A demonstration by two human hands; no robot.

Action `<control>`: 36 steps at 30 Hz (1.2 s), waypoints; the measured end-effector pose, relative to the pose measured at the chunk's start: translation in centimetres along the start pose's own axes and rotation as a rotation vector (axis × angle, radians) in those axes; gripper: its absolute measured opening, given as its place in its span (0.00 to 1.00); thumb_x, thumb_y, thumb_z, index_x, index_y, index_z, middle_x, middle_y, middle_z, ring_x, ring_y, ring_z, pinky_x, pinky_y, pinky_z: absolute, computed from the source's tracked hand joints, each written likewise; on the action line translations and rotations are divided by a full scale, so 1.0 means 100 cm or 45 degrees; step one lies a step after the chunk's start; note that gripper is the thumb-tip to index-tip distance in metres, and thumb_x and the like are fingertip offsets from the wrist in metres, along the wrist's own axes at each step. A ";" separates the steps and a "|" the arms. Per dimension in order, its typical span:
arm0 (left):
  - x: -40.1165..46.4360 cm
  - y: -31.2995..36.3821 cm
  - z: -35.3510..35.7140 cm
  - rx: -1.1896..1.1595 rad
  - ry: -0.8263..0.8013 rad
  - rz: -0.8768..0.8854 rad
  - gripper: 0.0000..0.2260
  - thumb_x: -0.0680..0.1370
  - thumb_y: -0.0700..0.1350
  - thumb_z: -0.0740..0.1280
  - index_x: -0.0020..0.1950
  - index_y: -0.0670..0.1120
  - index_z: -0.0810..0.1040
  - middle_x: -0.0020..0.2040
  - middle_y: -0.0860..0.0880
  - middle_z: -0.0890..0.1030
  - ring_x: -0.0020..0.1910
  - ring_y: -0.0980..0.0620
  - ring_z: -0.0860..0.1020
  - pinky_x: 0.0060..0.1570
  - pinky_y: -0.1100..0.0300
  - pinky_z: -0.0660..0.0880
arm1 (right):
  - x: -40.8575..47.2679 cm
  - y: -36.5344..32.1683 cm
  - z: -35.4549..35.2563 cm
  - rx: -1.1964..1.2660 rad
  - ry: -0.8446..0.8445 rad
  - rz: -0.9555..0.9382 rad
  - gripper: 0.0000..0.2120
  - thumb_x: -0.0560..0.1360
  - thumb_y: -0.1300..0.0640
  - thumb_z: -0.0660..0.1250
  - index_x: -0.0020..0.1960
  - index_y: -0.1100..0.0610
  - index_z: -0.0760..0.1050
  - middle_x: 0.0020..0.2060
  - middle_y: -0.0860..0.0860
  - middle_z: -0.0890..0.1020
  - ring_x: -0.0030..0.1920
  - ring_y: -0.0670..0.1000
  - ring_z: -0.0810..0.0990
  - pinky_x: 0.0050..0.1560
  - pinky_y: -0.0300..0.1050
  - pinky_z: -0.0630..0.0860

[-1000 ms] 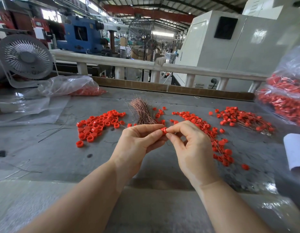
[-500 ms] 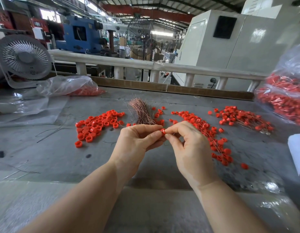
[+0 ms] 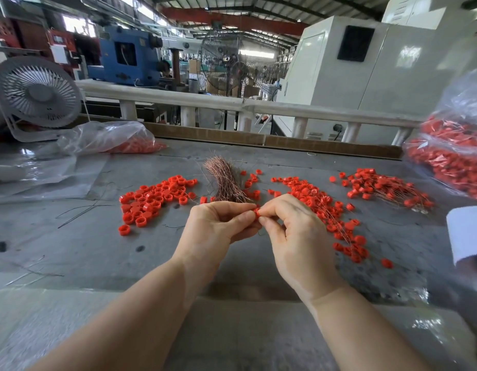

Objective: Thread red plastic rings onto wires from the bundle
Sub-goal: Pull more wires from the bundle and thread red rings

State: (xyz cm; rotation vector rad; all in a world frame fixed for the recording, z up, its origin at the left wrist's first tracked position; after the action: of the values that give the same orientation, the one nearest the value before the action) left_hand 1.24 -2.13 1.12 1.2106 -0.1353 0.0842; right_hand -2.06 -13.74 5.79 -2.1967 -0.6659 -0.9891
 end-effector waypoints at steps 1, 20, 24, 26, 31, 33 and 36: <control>0.000 -0.001 0.000 -0.007 -0.001 -0.009 0.07 0.72 0.30 0.66 0.41 0.40 0.81 0.34 0.45 0.84 0.34 0.53 0.83 0.35 0.67 0.77 | 0.000 0.000 0.000 0.003 -0.006 0.004 0.03 0.70 0.69 0.68 0.40 0.63 0.78 0.38 0.54 0.80 0.40 0.54 0.78 0.39 0.50 0.77; 0.002 -0.003 -0.002 -0.007 0.029 -0.074 0.05 0.72 0.31 0.66 0.42 0.39 0.81 0.35 0.44 0.84 0.35 0.52 0.83 0.36 0.66 0.78 | 0.000 0.015 0.009 0.154 -0.054 0.249 0.04 0.72 0.66 0.69 0.41 0.59 0.79 0.37 0.49 0.79 0.39 0.48 0.75 0.40 0.35 0.70; 0.003 -0.005 -0.002 0.000 0.032 -0.102 0.05 0.73 0.32 0.66 0.44 0.38 0.80 0.35 0.44 0.84 0.35 0.53 0.83 0.36 0.66 0.78 | 0.000 0.016 0.010 0.132 -0.040 0.255 0.04 0.72 0.66 0.69 0.41 0.59 0.80 0.37 0.50 0.79 0.38 0.47 0.75 0.40 0.34 0.69; 0.003 -0.005 -0.003 0.007 0.033 -0.111 0.05 0.73 0.32 0.66 0.44 0.38 0.80 0.35 0.44 0.84 0.35 0.53 0.83 0.35 0.66 0.78 | 0.000 0.017 0.011 0.137 -0.045 0.262 0.03 0.72 0.66 0.69 0.41 0.59 0.80 0.37 0.50 0.79 0.39 0.47 0.75 0.41 0.35 0.70; 0.004 -0.007 -0.004 0.016 0.047 -0.125 0.05 0.73 0.32 0.66 0.45 0.38 0.80 0.36 0.44 0.84 0.35 0.53 0.83 0.34 0.66 0.78 | 0.000 0.018 0.012 0.149 -0.069 0.280 0.04 0.72 0.66 0.69 0.43 0.59 0.80 0.39 0.50 0.81 0.41 0.48 0.77 0.44 0.38 0.72; 0.004 -0.007 -0.005 -0.002 0.049 -0.128 0.05 0.73 0.32 0.66 0.45 0.38 0.80 0.36 0.44 0.84 0.34 0.53 0.82 0.34 0.67 0.78 | 0.000 0.017 0.012 0.152 -0.081 0.274 0.05 0.72 0.66 0.68 0.44 0.59 0.81 0.40 0.50 0.81 0.42 0.47 0.77 0.45 0.36 0.72; 0.004 -0.007 -0.003 -0.059 0.025 -0.143 0.06 0.74 0.32 0.65 0.44 0.39 0.81 0.36 0.44 0.84 0.34 0.54 0.82 0.34 0.67 0.78 | 0.001 0.018 0.010 0.189 -0.060 0.286 0.05 0.72 0.67 0.68 0.43 0.59 0.81 0.40 0.49 0.81 0.41 0.43 0.75 0.44 0.32 0.71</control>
State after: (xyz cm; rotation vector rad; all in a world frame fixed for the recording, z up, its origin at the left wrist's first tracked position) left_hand 1.71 -2.07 0.41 1.1685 -0.0512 -0.0051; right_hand -0.40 -14.20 4.73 -2.1149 -0.4844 -0.7514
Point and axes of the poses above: each hand's wrist, its own x-axis towards the middle knuckle, its own z-axis out of the palm, y = z × x, the point moved 7 cm from there along x, towards the middle knuckle
